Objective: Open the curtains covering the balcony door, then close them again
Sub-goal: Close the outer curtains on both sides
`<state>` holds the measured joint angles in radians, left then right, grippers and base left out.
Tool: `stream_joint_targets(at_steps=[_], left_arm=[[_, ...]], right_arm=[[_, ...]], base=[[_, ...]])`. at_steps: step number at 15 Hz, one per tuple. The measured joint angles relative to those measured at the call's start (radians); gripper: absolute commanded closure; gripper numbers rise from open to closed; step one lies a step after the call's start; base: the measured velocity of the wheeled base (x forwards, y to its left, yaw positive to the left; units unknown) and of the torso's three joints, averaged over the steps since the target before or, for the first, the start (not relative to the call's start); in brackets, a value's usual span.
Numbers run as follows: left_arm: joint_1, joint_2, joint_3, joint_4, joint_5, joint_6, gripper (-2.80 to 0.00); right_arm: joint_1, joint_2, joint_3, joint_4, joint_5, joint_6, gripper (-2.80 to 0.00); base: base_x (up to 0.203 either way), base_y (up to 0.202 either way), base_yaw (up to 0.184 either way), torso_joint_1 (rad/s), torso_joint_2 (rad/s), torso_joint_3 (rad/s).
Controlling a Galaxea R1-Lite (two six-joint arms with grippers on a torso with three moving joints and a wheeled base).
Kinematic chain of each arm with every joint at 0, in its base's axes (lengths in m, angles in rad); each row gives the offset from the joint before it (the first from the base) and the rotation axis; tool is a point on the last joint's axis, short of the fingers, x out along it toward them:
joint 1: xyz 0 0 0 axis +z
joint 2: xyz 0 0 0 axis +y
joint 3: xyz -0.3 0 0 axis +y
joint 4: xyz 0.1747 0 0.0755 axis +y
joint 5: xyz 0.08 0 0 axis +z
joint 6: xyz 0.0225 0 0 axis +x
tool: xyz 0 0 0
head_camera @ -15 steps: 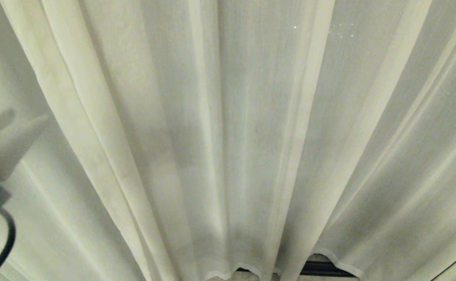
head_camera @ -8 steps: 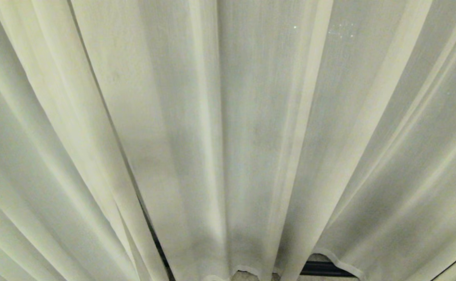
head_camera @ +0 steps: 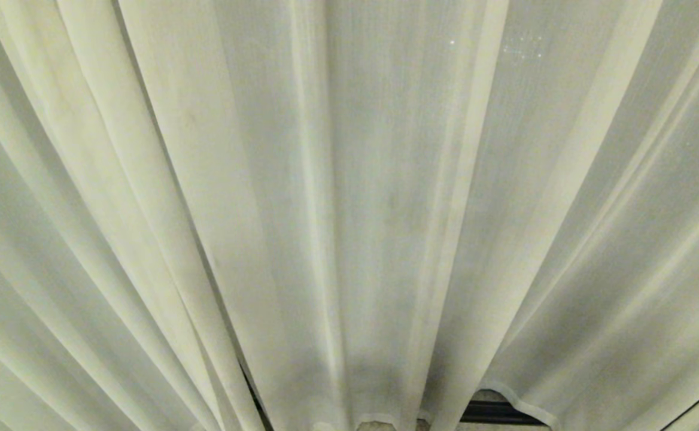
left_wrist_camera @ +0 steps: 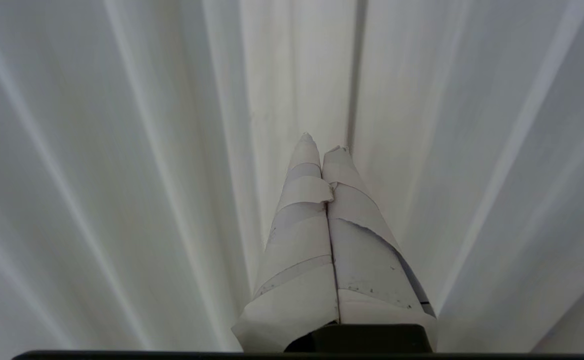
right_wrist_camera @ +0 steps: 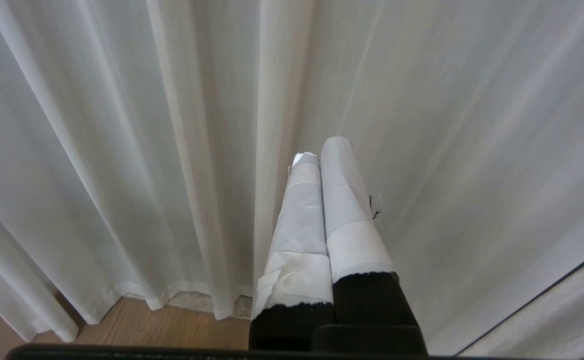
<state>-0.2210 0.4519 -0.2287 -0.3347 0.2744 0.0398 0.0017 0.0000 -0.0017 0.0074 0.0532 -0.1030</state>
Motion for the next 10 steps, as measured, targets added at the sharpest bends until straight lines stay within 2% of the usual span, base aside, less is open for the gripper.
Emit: stream_joint_targets(at_steps=[3, 5, 7, 10], left_arm=[[0.182, -0.099, 0.131, 0.002, -0.214, -0.024, 0.00], [0.234, -0.171, 0.204, 0.047, -0.330, -0.038, 0.00], [0.236, -0.230, 0.223, 0.148, -0.348, -0.036, 0.00], [0.230, -0.310, 0.227, 0.255, -0.317, -0.033, 0.00]], right_arm=[[0.000, 0.000, 0.000, 0.000, 0.000, 0.000, 0.00], [0.000, 0.000, 0.000, 0.000, 0.000, 0.000, 0.00], [0.000, 0.000, 0.000, 0.000, 0.000, 0.000, 0.00], [0.000, 0.000, 0.000, 0.000, 0.000, 0.000, 0.00]], base=[[0.000, 0.000, 0.000, 0.000, 0.00, 0.000], [0.000, 0.000, 0.000, 0.000, 0.00, 0.000], [0.000, 0.000, 0.000, 0.000, 0.00, 0.000], [0.000, 0.000, 0.000, 0.000, 0.00, 0.000]])
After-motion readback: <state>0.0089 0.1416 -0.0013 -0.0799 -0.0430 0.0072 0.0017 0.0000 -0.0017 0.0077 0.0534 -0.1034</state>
